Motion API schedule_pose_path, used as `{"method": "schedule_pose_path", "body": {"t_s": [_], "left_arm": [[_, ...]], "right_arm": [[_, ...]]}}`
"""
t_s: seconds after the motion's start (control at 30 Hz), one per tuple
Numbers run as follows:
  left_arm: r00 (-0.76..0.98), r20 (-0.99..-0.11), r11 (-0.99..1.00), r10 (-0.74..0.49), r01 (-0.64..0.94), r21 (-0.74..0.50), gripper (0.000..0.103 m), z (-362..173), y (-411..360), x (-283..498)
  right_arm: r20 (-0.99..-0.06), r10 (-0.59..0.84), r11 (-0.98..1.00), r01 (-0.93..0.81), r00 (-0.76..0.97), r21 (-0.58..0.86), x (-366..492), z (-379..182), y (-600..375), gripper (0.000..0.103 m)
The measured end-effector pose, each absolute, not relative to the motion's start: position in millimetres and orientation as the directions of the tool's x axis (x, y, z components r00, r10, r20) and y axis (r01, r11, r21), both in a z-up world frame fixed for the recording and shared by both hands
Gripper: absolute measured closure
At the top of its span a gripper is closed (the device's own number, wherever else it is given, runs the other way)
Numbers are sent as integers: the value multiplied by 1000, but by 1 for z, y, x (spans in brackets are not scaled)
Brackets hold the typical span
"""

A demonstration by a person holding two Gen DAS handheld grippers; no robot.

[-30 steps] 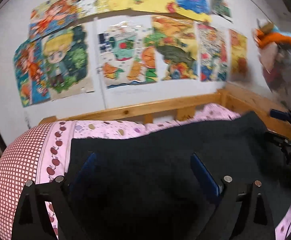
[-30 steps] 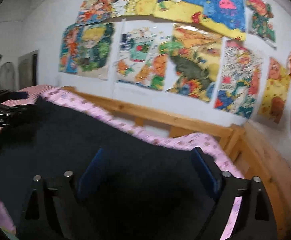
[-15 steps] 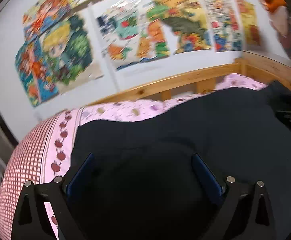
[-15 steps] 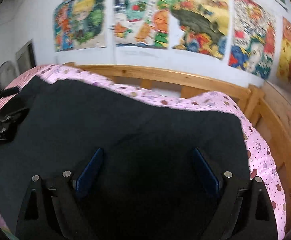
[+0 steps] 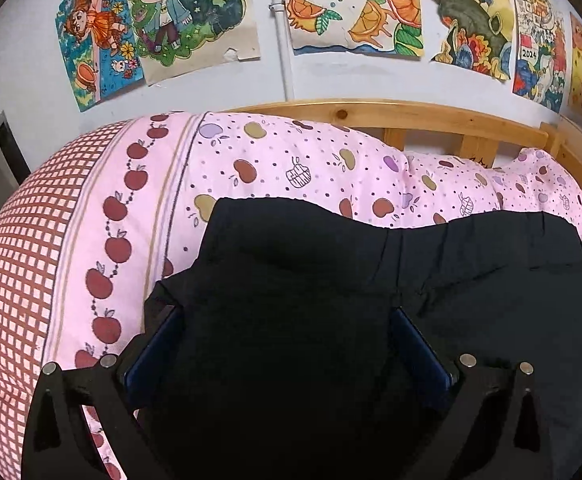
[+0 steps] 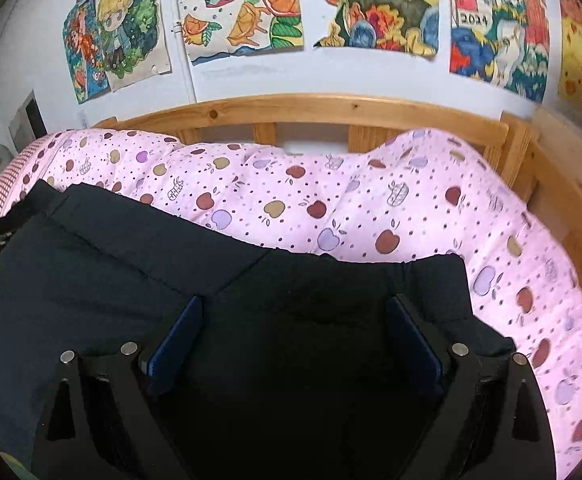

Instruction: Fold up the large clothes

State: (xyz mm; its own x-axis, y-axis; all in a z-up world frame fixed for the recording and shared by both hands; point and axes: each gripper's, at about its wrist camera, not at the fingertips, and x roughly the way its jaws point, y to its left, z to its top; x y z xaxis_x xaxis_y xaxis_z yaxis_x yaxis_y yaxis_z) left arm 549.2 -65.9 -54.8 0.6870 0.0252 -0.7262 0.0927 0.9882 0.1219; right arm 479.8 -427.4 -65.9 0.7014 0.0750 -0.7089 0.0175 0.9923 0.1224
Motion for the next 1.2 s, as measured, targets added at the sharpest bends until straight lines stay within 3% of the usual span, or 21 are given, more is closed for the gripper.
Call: {"method": "schedule_pose_path", "body": {"t_s": [0.4, 0.63, 0.9, 1.2], "left_arm": [[700, -710, 993, -72, 120, 18, 0, -61, -55, 544], [727, -674, 990, -128, 140, -36, 0, -46, -42, 531], [751, -634, 977, -184, 209, -36, 0, -27, -8, 494], [700, -689, 978, -189, 199, -66, 0, -46, 31, 484]], "right_arm": [[-621, 84, 987, 22, 779, 162, 460, -74, -429, 12], [-550, 47, 991, 31, 834, 132, 436, -51, -433, 12], [-581, -4, 1000, 10, 814, 6, 397, -31, -443, 12], [-611, -54, 988, 131, 790, 82, 373, -34, -476, 11]]}}
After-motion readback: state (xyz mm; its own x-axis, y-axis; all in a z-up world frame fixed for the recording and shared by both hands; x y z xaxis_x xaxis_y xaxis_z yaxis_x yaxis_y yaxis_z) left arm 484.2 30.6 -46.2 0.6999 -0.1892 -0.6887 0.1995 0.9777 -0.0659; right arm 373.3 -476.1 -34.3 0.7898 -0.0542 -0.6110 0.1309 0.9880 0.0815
